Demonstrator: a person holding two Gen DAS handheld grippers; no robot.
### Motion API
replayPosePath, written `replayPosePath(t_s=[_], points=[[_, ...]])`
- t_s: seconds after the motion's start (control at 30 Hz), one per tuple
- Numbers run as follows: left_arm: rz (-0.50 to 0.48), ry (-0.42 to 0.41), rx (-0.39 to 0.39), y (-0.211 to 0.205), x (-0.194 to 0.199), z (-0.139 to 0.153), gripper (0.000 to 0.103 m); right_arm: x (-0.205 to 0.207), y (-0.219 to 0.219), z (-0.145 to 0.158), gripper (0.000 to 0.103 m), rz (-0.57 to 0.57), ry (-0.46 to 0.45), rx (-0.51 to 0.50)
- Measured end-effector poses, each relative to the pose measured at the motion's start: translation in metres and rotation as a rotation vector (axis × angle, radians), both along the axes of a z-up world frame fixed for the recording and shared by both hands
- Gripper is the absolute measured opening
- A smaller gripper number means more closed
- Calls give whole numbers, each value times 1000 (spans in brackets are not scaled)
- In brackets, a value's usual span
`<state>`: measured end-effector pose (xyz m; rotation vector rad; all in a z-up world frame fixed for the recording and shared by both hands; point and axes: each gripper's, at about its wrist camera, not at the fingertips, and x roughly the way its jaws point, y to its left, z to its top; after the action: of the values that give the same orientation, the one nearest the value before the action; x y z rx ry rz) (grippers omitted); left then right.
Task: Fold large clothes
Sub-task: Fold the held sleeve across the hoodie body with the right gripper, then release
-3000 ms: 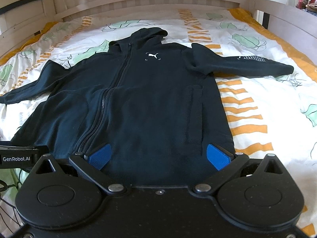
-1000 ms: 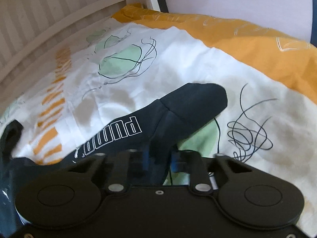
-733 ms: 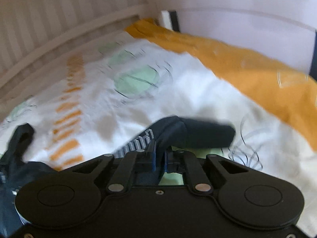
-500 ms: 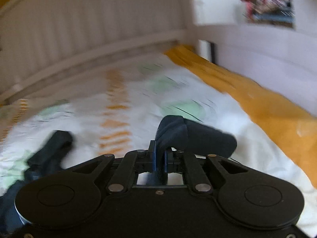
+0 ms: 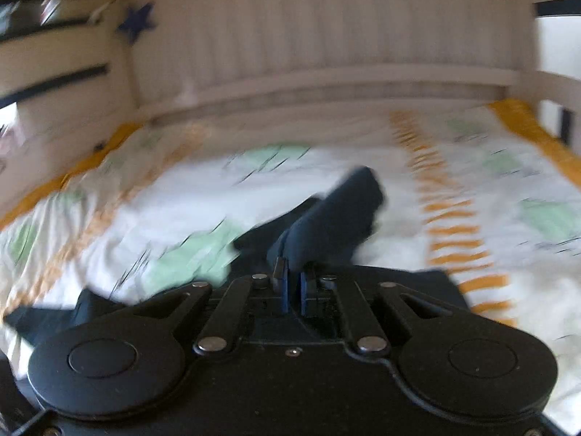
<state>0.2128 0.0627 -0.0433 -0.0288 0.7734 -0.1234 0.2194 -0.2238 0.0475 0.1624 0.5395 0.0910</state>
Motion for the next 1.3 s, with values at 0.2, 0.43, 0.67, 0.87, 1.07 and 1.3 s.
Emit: replayPosePath(t_s=[0.2, 0.43, 0.67, 0.87, 1.07, 1.3], points=[[14, 26, -34, 24, -5, 3, 101, 5, 74, -53, 14, 125, 100, -78], [-3, 33, -79, 35, -5, 6, 101, -19, 91, -86, 59, 179, 157, -94], [-73, -2, -118, 6, 1, 18, 101, -60, 61, -92, 65, 185, 128, -158], [-178, -30, -75, -50, 10, 23, 101, -83, 24, -92, 65, 107, 86, -178], [-263, -80, -22, -104, 16, 28, 101, -81, -21, -84, 65, -7, 42, -123], [-261, -103, 29, -137, 27, 19, 101, -59, -80, -111, 59, -126, 185, -64]])
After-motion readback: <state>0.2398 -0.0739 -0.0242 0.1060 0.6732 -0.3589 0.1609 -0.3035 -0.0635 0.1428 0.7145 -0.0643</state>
